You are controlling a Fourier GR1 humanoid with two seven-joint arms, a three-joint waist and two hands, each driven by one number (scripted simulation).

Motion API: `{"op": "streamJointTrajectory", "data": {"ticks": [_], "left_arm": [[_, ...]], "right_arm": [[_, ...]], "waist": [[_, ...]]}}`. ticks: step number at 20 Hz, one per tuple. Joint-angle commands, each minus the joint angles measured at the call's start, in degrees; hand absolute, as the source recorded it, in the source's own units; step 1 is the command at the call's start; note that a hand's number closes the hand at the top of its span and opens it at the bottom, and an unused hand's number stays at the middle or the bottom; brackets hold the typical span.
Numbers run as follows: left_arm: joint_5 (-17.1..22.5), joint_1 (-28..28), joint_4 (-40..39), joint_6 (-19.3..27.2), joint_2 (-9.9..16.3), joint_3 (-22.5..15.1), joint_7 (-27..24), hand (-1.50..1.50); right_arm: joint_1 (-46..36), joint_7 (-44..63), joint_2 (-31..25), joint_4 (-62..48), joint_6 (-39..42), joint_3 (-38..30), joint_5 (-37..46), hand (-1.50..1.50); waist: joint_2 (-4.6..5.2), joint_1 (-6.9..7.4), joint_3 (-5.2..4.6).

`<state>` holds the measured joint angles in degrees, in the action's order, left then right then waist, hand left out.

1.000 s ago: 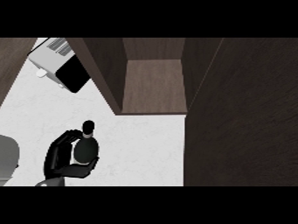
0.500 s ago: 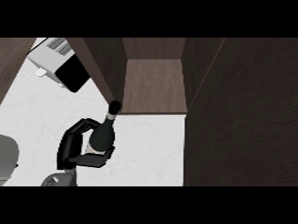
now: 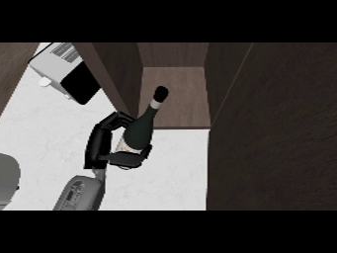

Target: Pick up the wine, place it into the cabinet and close the cabinet

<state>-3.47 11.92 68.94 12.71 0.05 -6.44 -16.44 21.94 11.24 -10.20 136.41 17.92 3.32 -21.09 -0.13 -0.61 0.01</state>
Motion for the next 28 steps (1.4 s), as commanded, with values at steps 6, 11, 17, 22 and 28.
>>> {"op": "streamJointTrajectory", "data": {"ticks": [6, 11, 17, 22, 28], "left_arm": [[-4.38, 11.69, -6.95, 9.41, -0.01, -6.03, 7.97, 1.50], [0.84, 12.59, -4.07, 15.60, 0.05, -13.70, 11.92, 1.50], [1.37, 19.24, -9.11, 20.83, 0.10, -14.43, 16.12, 1.50], [-0.91, 18.40, -12.45, 22.50, 0.13, -15.25, 15.96, 1.50], [-2.52, 22.27, -18.78, 25.09, 0.10, -16.00, 19.62, 1.50]], "right_arm": [[1.87, 2.79, -0.36, 6.70, 0.26, -2.57, -5.15, -1.50], [1.74, 2.63, 1.48, 6.85, -1.00, 1.12, -2.49, -1.50], [1.34, 0.16, 1.17, 3.87, 0.83, 0.64, -2.03, -1.50], [1.21, 0.47, -1.37, 3.67, 1.85, -3.97, -6.55, -1.50], [3.23, -0.14, -0.09, 5.12, 2.71, -0.81, -5.91, -1.50]], "waist": [[0.14, -0.39, -0.02], [0.15, -1.07, -0.06], [0.39, -2.19, -0.05], [0.51, -2.35, -0.02], [0.71, -3.54, -0.09]]}}
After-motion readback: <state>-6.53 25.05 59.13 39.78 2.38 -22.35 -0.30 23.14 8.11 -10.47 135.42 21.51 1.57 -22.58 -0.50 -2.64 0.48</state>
